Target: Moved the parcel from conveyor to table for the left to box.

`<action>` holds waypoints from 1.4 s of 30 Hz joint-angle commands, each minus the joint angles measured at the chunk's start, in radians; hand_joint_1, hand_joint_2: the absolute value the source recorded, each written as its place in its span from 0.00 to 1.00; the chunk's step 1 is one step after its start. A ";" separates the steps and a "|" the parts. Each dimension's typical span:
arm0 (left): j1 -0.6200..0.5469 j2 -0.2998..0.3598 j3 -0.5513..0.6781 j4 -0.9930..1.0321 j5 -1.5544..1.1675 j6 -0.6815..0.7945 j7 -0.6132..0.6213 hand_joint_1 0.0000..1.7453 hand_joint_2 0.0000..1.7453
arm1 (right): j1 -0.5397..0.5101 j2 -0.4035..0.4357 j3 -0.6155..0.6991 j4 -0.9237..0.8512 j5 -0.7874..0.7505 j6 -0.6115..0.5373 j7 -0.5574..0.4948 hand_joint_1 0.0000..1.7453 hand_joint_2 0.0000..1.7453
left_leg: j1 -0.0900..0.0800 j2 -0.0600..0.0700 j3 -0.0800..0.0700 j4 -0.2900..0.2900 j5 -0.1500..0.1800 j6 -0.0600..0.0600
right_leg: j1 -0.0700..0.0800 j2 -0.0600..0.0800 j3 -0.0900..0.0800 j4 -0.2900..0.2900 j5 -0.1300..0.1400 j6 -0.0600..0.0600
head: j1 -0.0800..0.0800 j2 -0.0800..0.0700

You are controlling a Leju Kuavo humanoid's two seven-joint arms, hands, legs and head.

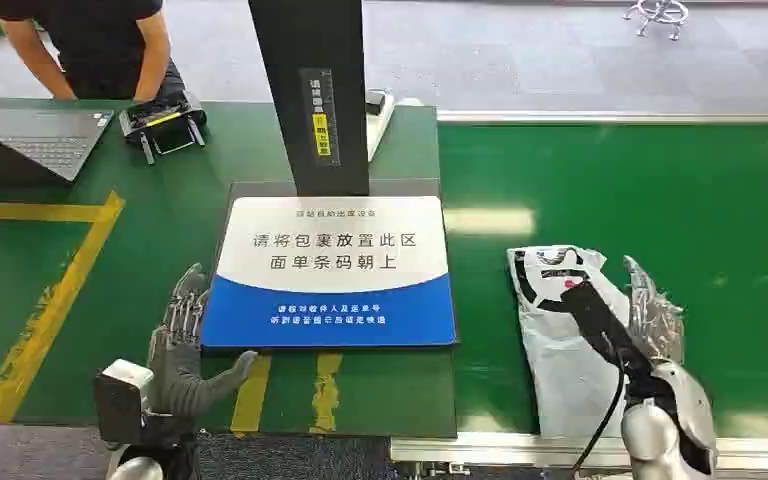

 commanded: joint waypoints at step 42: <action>-0.008 0.051 -0.070 0.067 0.073 0.099 -0.019 0.00 1.00 | -0.151 0.050 0.115 0.441 0.224 -0.446 0.124 0.00 1.00 | -0.001 0.000 0.002 0.000 0.002 0.001 | -0.001 -0.001 0.002 -0.001 0.002 -0.002 | 0.000 0.000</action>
